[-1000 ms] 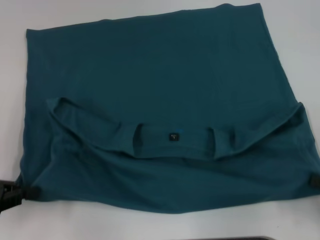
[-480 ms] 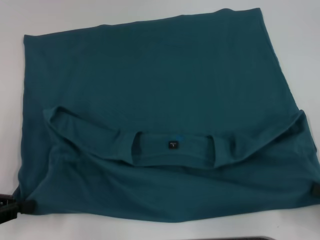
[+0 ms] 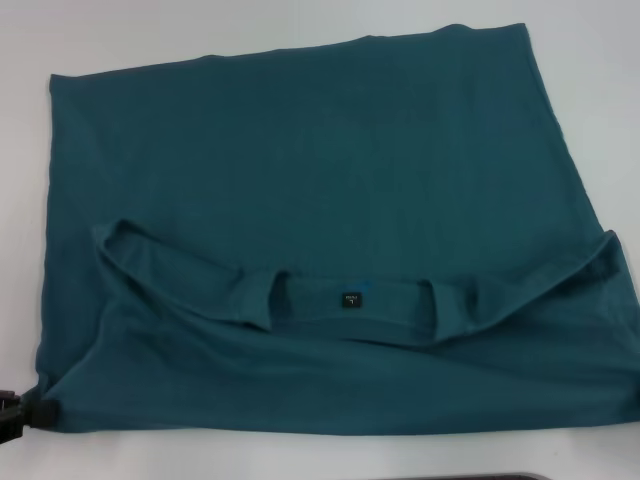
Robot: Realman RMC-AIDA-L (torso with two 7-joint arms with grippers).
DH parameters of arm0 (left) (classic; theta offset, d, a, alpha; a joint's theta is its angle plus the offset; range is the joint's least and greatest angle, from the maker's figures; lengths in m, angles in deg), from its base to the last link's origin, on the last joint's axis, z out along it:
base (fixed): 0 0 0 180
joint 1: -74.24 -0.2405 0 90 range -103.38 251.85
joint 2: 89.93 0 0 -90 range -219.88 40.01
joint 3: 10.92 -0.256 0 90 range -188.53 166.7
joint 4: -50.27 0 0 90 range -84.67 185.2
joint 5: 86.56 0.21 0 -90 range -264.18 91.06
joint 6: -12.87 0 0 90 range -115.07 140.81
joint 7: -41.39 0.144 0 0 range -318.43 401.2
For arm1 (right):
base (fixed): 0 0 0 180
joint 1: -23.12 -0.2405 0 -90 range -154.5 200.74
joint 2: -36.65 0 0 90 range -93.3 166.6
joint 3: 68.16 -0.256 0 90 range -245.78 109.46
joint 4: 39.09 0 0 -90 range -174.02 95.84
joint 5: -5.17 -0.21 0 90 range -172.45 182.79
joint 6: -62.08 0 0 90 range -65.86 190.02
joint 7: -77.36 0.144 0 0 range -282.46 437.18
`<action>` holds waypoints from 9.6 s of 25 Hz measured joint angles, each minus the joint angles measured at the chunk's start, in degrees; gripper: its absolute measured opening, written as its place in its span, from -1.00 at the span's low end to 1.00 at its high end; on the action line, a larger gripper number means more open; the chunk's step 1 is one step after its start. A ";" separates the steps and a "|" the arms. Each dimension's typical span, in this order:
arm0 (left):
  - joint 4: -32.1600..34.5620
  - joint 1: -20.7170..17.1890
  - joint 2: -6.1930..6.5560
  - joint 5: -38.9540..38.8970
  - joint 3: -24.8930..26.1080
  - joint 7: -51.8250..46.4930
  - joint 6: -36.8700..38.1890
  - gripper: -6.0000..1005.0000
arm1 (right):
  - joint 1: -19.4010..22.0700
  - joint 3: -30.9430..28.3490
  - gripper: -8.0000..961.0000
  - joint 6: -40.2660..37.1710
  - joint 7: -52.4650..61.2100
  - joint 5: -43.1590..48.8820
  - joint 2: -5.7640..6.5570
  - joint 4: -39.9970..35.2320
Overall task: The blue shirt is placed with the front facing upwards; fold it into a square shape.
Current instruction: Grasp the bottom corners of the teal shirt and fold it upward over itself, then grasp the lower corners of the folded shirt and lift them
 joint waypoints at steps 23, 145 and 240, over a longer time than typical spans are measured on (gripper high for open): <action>1.47 0.86 0.40 2.67 3.07 0.54 0.08 -0.96 | -1.40 -0.96 -0.89 -0.54 0.40 0.31 0.29 -0.14; -11.77 19.43 -11.26 -6.99 1.64 -15.11 -34.51 0.74 | -24.73 10.32 0.45 27.28 13.40 -18.66 2.81 3.25; -7.81 11.85 -10.15 -10.00 1.89 -11.74 -29.03 0.74 | -26.84 14.68 -0.96 29.63 28.65 -0.97 3.71 5.21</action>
